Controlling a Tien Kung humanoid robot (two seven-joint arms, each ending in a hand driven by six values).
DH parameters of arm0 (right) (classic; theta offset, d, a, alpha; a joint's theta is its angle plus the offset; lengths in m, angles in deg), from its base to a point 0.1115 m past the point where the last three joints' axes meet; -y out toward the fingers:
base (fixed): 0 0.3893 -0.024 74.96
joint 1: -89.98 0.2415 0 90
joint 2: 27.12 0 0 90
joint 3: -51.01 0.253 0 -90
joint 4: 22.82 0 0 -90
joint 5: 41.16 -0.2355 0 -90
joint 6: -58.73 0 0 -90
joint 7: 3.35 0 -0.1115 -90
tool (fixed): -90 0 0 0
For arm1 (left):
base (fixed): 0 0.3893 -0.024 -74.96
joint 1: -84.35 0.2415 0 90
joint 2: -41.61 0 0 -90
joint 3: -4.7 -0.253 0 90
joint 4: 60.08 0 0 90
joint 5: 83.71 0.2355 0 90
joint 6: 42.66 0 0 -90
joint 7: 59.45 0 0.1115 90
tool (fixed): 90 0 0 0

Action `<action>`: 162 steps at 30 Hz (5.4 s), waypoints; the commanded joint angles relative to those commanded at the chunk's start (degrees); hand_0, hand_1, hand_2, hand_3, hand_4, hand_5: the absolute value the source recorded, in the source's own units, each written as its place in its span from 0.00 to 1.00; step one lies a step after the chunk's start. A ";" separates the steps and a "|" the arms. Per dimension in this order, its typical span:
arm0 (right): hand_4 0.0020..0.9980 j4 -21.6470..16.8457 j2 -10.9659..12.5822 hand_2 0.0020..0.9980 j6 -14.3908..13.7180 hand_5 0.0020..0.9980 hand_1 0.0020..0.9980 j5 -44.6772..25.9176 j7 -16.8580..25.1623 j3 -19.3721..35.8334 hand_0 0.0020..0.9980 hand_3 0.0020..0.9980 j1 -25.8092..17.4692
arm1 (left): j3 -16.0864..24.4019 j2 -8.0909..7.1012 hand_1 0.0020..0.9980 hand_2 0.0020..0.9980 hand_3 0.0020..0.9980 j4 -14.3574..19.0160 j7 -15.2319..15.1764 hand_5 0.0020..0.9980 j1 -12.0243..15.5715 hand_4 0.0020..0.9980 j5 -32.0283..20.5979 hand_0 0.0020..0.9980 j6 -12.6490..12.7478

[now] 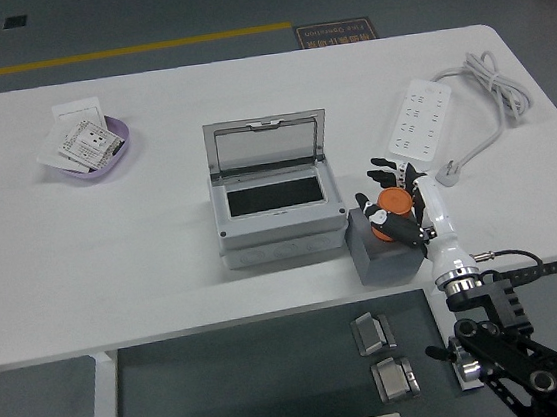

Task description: Pick up the cylinder from the cube,place it in the box,flap close box

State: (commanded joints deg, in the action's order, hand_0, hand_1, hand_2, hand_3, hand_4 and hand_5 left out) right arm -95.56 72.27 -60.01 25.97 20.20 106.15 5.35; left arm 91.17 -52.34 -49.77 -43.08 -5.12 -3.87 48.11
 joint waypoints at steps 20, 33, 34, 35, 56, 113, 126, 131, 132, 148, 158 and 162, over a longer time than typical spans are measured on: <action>0.43 0.47 0.03 0.61 0.25 0.00 0.69 -3.26 0.67 -1.53 0.73 0.65 0.35 | -0.73 0.13 0.64 0.50 0.61 0.00 -0.37 0.30 -0.32 0.67 -0.30 0.64 -0.06; 0.00 0.46 0.11 0.48 -0.83 0.00 0.52 -3.31 -0.34 -1.68 0.58 0.43 0.63 | -0.86 0.07 0.64 0.50 0.61 0.00 -0.43 0.30 -0.40 0.67 -0.34 0.64 -0.04; 0.00 0.46 0.10 0.48 -0.91 0.00 0.52 -3.32 -0.34 -1.68 0.58 0.43 0.68 | -0.90 0.08 0.64 0.50 0.61 0.00 -0.44 0.30 -0.40 0.67 -0.37 0.64 -0.04; 0.00 0.45 0.09 0.48 -0.99 0.00 0.52 -3.31 -0.34 -1.66 0.58 0.43 0.72 | -0.93 0.09 0.64 0.50 0.61 0.00 -0.46 0.30 -0.41 0.67 -0.40 0.64 -0.04; 0.00 0.10 0.02 0.26 -3.25 0.00 0.21 -1.06 -0.48 -0.47 0.40 0.26 3.19 | -1.21 0.09 0.64 0.50 0.61 0.00 -0.51 0.29 -0.47 0.67 -0.40 0.64 0.00; 0.00 14.49 -8.51 0.27 10.40 0.00 0.21 39.58 -36.73 -21.38 0.37 0.27 33.73 | 1.13 -0.97 0.64 0.50 0.61 0.00 1.75 0.30 -1.98 0.67 3.36 0.64 -0.12; 0.70 15.19 -8.37 0.65 11.85 0.09 0.65 44.31 -36.85 -22.51 0.73 0.72 34.34 | 0.90 -0.72 0.64 0.50 0.61 0.00 1.70 0.31 -2.41 0.67 3.99 0.64 -0.26; 0.70 15.31 -8.29 0.65 11.41 0.09 0.65 45.28 -36.14 -22.32 0.73 0.72 34.22 | 0.52 -0.60 0.64 0.50 0.61 0.00 1.60 0.31 -2.46 0.67 3.97 0.64 -0.34; 0.81 15.32 -8.25 0.66 11.36 0.20 0.66 45.51 -36.06 -22.25 0.74 0.76 34.19 | 0.47 -0.59 0.64 0.49 0.61 0.00 1.58 0.31 -2.47 0.67 3.99 0.64 -0.35; 0.85 8.04 -2.93 0.64 8.47 0.24 0.64 33.44 -31.76 -20.58 0.74 0.75 30.81 | 0.14 -0.24 0.64 0.48 0.61 0.00 1.45 0.31 -1.71 0.67 3.60 0.64 -0.27; 0.84 1.36 1.10 0.64 9.77 0.24 0.63 26.72 -32.07 -16.60 0.73 0.74 32.91 | 0.76 -0.30 0.64 0.48 0.61 0.00 1.71 0.31 -1.32 0.67 3.95 0.64 -0.16; 0.84 2.66 0.89 0.63 10.30 0.25 0.63 26.78 -32.36 -15.88 0.73 0.74 34.63 | 0.79 -0.34 0.64 0.48 0.61 0.00 1.81 0.31 -1.46 0.66 4.08 0.64 -0.17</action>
State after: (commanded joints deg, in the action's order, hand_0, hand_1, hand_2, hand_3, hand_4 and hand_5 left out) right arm -92.91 73.16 -49.71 52.75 -12.16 90.28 39.98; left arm 91.97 -52.68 -49.77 -41.27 -6.58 0.21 47.94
